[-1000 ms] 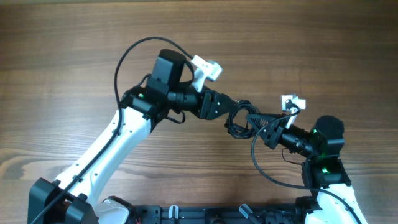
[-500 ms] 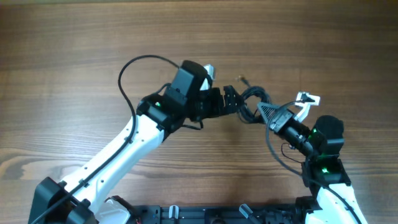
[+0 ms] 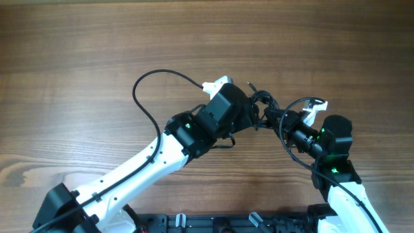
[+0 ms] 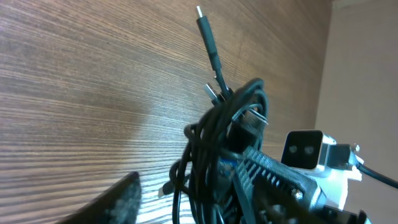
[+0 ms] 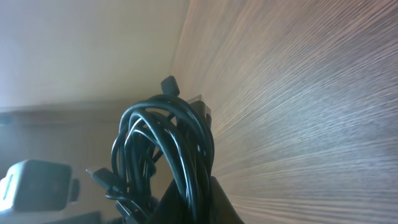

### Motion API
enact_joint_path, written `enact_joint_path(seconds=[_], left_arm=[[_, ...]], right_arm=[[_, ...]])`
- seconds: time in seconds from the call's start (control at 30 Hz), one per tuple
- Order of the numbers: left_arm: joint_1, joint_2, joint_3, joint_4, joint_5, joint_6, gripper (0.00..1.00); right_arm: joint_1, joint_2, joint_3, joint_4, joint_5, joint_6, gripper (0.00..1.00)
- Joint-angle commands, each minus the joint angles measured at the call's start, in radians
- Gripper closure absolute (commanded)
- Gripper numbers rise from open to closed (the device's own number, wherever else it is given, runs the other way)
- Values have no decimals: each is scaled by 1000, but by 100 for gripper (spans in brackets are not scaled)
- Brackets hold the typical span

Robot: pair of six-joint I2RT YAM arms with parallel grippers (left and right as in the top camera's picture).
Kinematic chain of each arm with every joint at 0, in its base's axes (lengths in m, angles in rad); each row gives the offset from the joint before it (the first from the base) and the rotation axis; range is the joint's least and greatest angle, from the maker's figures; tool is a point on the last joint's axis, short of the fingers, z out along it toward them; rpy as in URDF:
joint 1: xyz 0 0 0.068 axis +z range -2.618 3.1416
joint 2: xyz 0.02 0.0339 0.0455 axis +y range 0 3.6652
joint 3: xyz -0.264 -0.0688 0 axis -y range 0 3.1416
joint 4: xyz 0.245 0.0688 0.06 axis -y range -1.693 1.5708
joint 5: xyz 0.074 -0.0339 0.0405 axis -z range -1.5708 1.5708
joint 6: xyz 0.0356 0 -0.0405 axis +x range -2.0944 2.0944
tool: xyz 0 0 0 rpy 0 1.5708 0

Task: Untangle cables

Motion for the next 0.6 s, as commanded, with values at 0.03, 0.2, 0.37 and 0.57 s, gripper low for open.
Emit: enact_joint_path(seconds=[0.03,0.2,0.37,0.57], left_arm=[[-18,38,9,13,-25,-19,72],[-23,47,9,15,-25,-18,96],[-2,37,9,15,-70,201,96],[69,-111,9,-20,-62,736,96]], right_arm=[[-1,2,0,32,-57,51,96],[-1,2,0,50,-45,48,95],[-2,2,0,118,-50,-231,78],[-49,0,0,98,-203,-690,7]])
